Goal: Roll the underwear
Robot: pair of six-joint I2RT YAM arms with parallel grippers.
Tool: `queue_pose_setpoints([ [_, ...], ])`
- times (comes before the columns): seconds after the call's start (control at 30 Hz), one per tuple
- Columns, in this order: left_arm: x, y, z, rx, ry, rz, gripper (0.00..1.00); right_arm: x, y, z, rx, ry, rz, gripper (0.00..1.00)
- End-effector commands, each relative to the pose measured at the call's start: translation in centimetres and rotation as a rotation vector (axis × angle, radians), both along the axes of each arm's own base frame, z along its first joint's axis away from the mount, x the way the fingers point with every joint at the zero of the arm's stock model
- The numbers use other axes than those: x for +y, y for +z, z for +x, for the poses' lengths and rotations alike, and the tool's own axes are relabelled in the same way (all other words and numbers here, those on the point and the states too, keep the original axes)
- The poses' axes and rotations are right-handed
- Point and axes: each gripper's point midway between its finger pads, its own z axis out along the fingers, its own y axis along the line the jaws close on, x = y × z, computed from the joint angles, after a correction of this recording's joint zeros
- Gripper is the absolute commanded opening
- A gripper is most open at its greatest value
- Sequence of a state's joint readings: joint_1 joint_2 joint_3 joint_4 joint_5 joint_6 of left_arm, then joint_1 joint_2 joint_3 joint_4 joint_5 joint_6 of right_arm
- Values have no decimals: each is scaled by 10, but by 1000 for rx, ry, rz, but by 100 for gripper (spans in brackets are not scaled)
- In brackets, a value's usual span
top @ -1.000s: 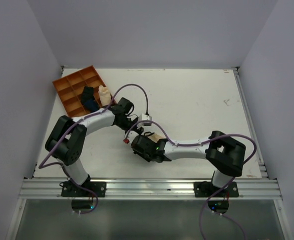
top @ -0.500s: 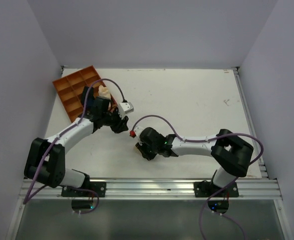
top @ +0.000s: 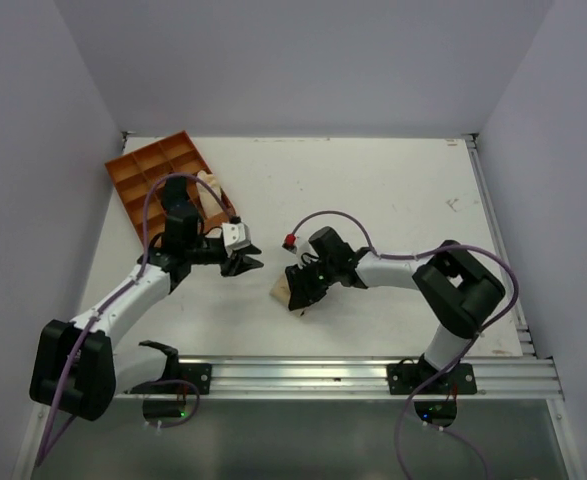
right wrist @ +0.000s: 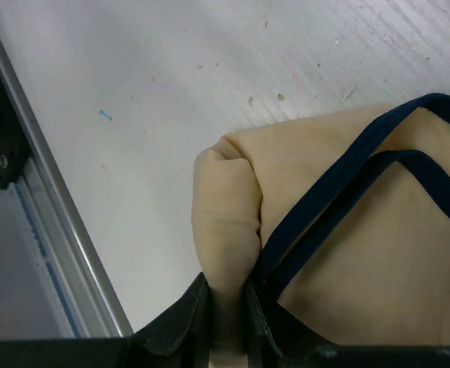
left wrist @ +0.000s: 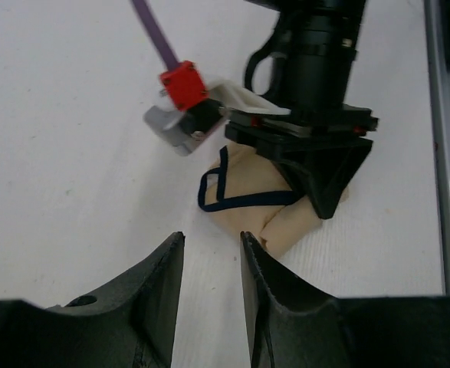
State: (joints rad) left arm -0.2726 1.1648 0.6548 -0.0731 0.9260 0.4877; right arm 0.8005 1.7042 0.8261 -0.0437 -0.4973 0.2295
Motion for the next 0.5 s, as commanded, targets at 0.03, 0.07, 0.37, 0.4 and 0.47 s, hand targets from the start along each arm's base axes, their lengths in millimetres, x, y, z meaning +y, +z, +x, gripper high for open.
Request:
queue_pose_setpoints([
  [0.03,-23,0,-29,-123,-261,-56,40,-6,-20,-23,225,16,23,21],
  [0.07,-29,-7,-35,-124,-301,-25,40,-7,-22,-22,234,7,18,21],
  [0.37,-46,-57,-38,-81,-417,180,42,-13,-27,-22,337,-8,62,22],
  [0.4,-46,-60,-38,-80,-425,192,42,-13,-28,-21,338,-12,63,23],
  [0.47,-46,-67,-37,-63,-435,206,42,-14,-27,-24,372,-23,68,23],
])
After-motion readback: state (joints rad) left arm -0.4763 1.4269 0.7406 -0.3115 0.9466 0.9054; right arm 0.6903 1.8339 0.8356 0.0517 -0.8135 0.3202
